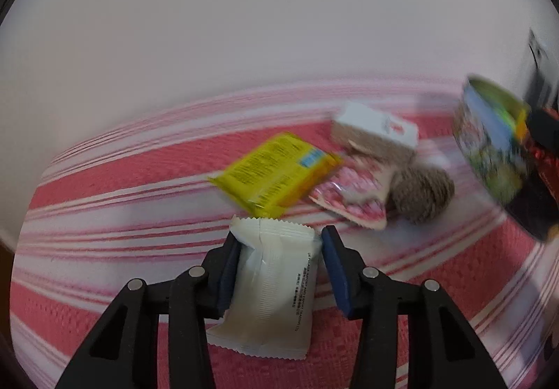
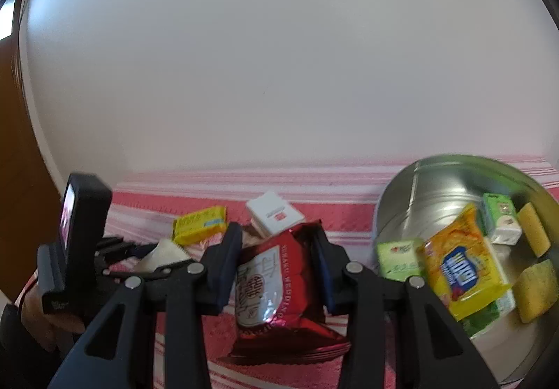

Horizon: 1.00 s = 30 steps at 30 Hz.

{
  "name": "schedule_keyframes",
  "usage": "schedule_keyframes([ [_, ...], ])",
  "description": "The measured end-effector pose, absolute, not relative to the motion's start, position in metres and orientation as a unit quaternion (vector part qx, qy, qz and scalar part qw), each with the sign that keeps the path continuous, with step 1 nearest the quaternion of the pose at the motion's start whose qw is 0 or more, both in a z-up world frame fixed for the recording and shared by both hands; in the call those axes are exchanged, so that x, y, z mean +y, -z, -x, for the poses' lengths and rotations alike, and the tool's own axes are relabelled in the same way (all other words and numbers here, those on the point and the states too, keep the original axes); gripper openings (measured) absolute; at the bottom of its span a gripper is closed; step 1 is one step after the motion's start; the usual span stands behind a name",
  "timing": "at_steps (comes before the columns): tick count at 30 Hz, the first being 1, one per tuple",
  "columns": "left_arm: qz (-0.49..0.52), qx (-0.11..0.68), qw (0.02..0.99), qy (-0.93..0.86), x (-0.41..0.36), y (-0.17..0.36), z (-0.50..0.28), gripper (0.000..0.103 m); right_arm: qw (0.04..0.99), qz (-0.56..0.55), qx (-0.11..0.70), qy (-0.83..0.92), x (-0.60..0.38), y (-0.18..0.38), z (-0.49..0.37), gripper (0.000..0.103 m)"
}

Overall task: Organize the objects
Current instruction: 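Grasp the white wrapped packet with the left tool while the right tool grasps the red snack, then carry the white packet and red snack over the metal tin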

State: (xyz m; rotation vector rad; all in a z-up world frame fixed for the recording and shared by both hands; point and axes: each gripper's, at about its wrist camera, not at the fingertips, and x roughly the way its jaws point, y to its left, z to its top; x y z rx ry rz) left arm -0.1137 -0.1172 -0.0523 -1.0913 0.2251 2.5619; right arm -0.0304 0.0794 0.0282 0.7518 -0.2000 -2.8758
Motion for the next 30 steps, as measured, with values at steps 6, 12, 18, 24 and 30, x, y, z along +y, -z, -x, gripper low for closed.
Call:
schedule_keyframes([
  [6, 0.309, -0.031, 0.107, -0.944, -0.14, 0.029, 0.088, 0.048, 0.042, -0.201, -0.074, 0.976, 0.094, -0.036, 0.018, 0.04],
  [12, 0.259, -0.034, 0.067, -0.963, -0.117, 0.012, 0.053, 0.048, 0.026, -0.164, -0.053, 0.985, 0.092, -0.043, 0.008, 0.04],
  [18, 0.235, -0.057, 0.068, -0.968, -0.093, -0.002, 0.032, 0.048, 0.01, -0.13, -0.032, 0.991, 0.105, -0.048, -0.011, 0.04],
  [24, 0.226, -0.041, 0.068, -0.971, -0.053, -0.009, 0.027, 0.048, -0.015, -0.116, -0.025, 0.993, 0.131, -0.052, -0.022, 0.04],
  [30, 0.219, -0.034, 0.077, -0.972, -0.021, -0.016, 0.019, 0.048, -0.036, -0.112, -0.034, 0.993, 0.164, -0.056, -0.027, 0.04],
])
